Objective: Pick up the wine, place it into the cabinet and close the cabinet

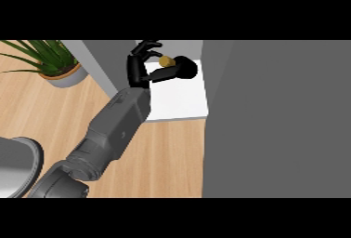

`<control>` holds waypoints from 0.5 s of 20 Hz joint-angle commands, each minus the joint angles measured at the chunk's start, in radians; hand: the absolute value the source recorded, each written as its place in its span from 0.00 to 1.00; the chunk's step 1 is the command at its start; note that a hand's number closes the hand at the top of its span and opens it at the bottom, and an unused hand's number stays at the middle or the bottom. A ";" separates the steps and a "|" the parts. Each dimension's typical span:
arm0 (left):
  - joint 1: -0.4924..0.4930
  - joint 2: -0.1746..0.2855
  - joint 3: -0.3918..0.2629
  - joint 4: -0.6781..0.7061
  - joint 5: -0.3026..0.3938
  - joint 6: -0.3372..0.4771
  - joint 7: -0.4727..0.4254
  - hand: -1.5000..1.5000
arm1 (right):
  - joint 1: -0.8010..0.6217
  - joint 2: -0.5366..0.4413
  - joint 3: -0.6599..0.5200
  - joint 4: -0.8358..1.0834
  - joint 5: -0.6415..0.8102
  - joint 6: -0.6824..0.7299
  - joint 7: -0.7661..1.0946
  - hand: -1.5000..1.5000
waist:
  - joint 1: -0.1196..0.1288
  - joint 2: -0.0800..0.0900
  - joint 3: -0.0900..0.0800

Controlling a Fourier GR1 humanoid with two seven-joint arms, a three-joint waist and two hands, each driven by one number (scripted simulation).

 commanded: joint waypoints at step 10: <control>0.044 0.000 -0.016 0.072 -0.050 0.057 -0.035 0.00 | 0.002 -0.001 0.016 -0.083 -0.043 0.001 0.031 0.00 | -0.008 0.009 -0.004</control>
